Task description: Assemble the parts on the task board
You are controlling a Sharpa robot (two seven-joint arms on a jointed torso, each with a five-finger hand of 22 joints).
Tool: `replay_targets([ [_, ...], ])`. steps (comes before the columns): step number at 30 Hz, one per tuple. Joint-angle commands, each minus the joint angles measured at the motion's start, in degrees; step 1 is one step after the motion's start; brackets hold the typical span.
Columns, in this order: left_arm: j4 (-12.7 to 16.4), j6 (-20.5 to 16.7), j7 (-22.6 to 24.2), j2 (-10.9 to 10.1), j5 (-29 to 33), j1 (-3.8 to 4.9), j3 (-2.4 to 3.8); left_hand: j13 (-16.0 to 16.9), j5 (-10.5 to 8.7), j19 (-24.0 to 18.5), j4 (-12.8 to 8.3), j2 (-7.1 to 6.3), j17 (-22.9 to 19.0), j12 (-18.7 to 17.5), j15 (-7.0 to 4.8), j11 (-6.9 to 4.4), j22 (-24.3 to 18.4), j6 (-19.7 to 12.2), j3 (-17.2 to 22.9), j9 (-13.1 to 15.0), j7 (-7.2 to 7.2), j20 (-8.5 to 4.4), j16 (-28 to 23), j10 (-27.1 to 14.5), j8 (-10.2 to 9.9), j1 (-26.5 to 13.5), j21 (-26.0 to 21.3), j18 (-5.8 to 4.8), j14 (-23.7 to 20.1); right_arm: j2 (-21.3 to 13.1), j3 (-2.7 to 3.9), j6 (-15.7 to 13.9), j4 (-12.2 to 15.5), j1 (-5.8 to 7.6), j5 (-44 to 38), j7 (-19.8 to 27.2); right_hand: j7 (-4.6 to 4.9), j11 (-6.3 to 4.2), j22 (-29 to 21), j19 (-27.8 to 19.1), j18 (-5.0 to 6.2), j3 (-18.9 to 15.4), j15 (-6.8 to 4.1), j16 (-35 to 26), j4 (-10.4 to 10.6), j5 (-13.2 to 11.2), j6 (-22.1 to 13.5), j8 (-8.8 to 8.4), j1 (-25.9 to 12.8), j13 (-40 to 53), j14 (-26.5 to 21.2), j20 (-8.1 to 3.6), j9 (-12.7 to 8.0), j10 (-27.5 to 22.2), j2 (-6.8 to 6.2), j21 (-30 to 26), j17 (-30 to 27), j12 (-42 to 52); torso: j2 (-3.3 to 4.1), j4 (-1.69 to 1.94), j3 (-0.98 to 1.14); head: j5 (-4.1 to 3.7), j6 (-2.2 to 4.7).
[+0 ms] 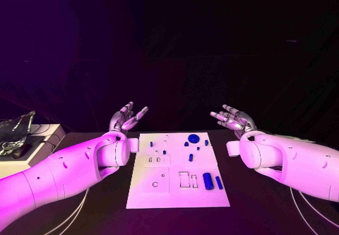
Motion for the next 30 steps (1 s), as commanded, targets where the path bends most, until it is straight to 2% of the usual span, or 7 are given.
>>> replay_targets([
  [1,-1.27,6.33,-1.64,0.58,-2.73,0.00,0.41,0.12,0.50,0.48,0.08,0.14,0.08,0.32,1.22,0.38,0.14,1.33,0.37,0.14,0.43,1.08,0.42,0.94,0.37,2.64,0.58,0.78,0.33,0.31,-0.56,9.59,-1.61,0.95,-2.92,-4.90,8.39,0.24,0.22,1.97,1.41,0.09,0.35,0.45,-1.93,-0.44,1.82,0.46,4.38,0.22,2.21,0.40,0.20,2.30,-0.25,0.76,0.20,0.37,0.01,-0.01,0.01,0.00,0.00],
  [7,-1.02,8.70,-1.88,-0.48,-2.64,-0.18,0.38,0.40,0.36,4.30,-2.35,2.09,0.49,0.56,1.85,2.35,0.73,4.80,0.19,0.35,1.89,1.02,0.89,5.11,0.57,1.58,2.26,1.12,6.40,0.14,-1.00,10.22,-4.02,1.53,-12.78,-3.17,7.40,-1.27,1.46,13.59,3.26,-0.41,-1.34,1.10,-3.77,-1.52,9.70,1.00,7.54,0.70,13.84,-0.70,0.67,11.88,0.60,4.81,0.75,0.81,0.24,-0.07,0.00,-0.08,-0.87],
  [13,0.10,10.43,-2.05,-2.09,-2.77,-0.33,0.25,1.54,0.32,29.47,-7.44,6.34,2.41,1.75,0.22,5.39,4.12,19.69,-2.11,1.10,3.94,0.44,3.18,28.31,1.36,-0.13,12.94,2.81,40.95,0.34,-1.01,9.52,-5.26,1.51,-24.75,-2.48,3.63,-5.81,2.61,29.76,4.13,0.22,-6.37,2.91,-5.09,-3.12,33.53,2.06,9.45,1.74,43.02,-4.73,1.73,41.19,2.39,10.50,1.85,1.82,0.50,0.00,-0.03,-0.31,-1.34],
  [16,0.95,12.28,-2.43,-3.13,-3.62,-0.37,0.20,1.98,0.67,34.79,-9.18,7.85,2.73,2.14,-1.77,4.19,4.54,29.17,-0.96,1.46,4.24,-1.02,3.44,45.28,1.66,0.27,15.34,3.77,49.26,0.21,-1.01,9.26,-5.25,1.51,-31.98,-5.33,3.00,-7.48,2.75,32.77,3.87,1.62,-8.32,3.16,-5.28,-3.30,41.68,2.81,9.39,1.77,48.24,-6.53,2.21,46.08,2.85,11.56,2.12,2.34,0.89,0.33,-0.02,-0.58,-1.34],
  [20,2.54,14.84,-2.97,-4.92,-7.58,-0.44,0.17,2.29,1.08,41.26,-9.71,7.99,4.16,2.52,-5.07,1.54,5.43,43.13,2.66,2.26,3.43,-3.81,4.39,53.18,2.88,0.01,18.57,3.95,58.77,0.50,-0.99,7.42,-5.07,1.51,-43.55,-10.22,1.99,-8.78,3.16,37.53,2.32,4.64,-10.49,3.18,-5.80,-4.26,46.61,2.57,7.74,1.75,54.43,-9.90,2.25,49.60,1.08,13.51,2.37,1.91,1.46,0.79,-0.02,-0.87,-1.37],
  [24,5.28,16.13,-3.25,-6.72,-9.10,-0.59,0.16,2.32,1.01,46.23,-9.67,6.98,6.68,2.49,-7.56,0.11,7.03,45.69,4.94,2.28,3.08,-6.65,6.32,57.00,2.53,-0.24,22.21,3.62,66.26,1.04,-0.92,3.89,-5.26,1.51,-52.49,-11.46,0.81,-11.14,6.82,47.29,3.76,4.48,-15.09,8.48,-7.10,-2.70,49.16,2.67,8.67,1.86,67.70,-14.18,2.37,54.75,-0.25,20.99,5.09,2.11,2.13,1.33,-0.15,-1.52,-1.26],
  [30,10.47,16.31,-2.76,-9.49,-9.41,-0.79,0.20,2.32,0.70,48.07,-9.77,5.18,14.14,2.51,-9.30,-0.38,11.08,45.88,7.11,2.24,3.06,-11.87,10.94,57.90,2.42,-1.48,29.28,0.15,70.32,2.51,-0.72,5.36,-6.91,2.12,-61.27,-13.05,-0.16,-12.43,14.56,52.78,3.68,3.72,-17.45,36.91,-7.26,-1.89,49.89,2.74,7.55,2.25,68.54,-18.44,2.49,57.09,-1.07,33.00,19.45,2.74,3.53,2.19,-0.39,-2.93,-0.57],
])
